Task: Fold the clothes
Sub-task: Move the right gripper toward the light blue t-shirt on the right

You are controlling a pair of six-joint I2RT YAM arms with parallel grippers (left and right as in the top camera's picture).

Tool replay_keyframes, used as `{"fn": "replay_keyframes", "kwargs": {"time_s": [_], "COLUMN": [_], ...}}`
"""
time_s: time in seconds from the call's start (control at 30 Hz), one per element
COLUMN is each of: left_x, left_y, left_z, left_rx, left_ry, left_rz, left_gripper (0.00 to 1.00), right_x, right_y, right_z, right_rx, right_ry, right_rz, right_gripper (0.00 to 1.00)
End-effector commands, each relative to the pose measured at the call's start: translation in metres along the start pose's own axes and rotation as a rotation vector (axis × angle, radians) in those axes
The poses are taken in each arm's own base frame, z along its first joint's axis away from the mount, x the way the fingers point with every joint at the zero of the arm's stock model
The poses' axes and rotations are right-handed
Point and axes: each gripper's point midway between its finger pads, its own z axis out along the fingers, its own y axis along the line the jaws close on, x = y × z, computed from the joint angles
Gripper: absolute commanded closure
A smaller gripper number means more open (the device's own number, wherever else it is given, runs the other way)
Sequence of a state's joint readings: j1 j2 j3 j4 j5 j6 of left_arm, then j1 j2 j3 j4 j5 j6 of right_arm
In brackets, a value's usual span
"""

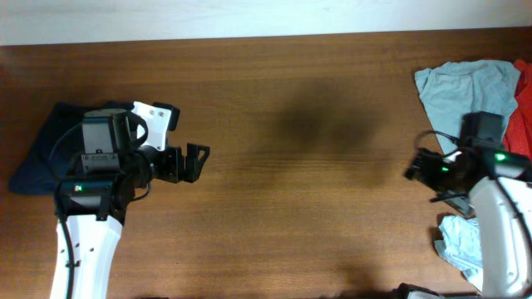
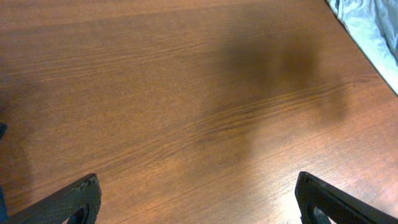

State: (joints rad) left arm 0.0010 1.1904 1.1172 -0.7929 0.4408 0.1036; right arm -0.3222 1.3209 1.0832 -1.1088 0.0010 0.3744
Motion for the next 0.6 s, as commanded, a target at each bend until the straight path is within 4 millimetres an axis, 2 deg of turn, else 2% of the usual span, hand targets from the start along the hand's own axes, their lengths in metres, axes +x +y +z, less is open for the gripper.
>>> {"fn": "replay_keyframes", "kwargs": {"time_s": [0.0, 0.1, 0.17, 0.2, 0.23, 0.43, 0.57], "left_x": [-0.006, -0.007, -0.006, -0.007, -0.008, -0.008, -0.008], "left_y": [-0.007, -0.007, -0.007, -0.007, -0.006, -0.006, -0.006], "left_z": [-0.003, -0.003, -0.003, -0.003, -0.003, -0.003, -0.003], "left_rx": [0.027, 0.027, 0.027, 0.027, 0.026, 0.026, 0.026], "left_ry": [-0.017, -0.019, -0.017, -0.019, -0.022, -0.024, -0.024], "left_rz": [0.004, 0.005, 0.004, 0.005, 0.007, 0.008, 0.008], "left_gripper": [0.01, 0.01, 0.01, 0.01, 0.01, 0.01, 0.01], "right_x": [-0.014, -0.012, -0.008, -0.001, 0.003, 0.016, 0.026], "right_y": [-0.059, -0.095, -0.110, -0.115, -0.117, -0.113, -0.114], "right_z": [0.005, 0.018, 0.030, 0.043, 0.049, 0.097, 0.108], "right_rx": [0.194, 0.267, 0.295, 0.305, 0.314, 0.296, 0.297], "right_ry": [-0.014, 0.045, 0.097, 0.154, 0.180, 0.263, 0.268], "right_rz": [0.218, 0.392, 0.462, 0.498, 0.513, 0.529, 0.530], "right_gripper": [0.01, 0.01, 0.00, 0.00, 0.00, 0.18, 0.28]}}
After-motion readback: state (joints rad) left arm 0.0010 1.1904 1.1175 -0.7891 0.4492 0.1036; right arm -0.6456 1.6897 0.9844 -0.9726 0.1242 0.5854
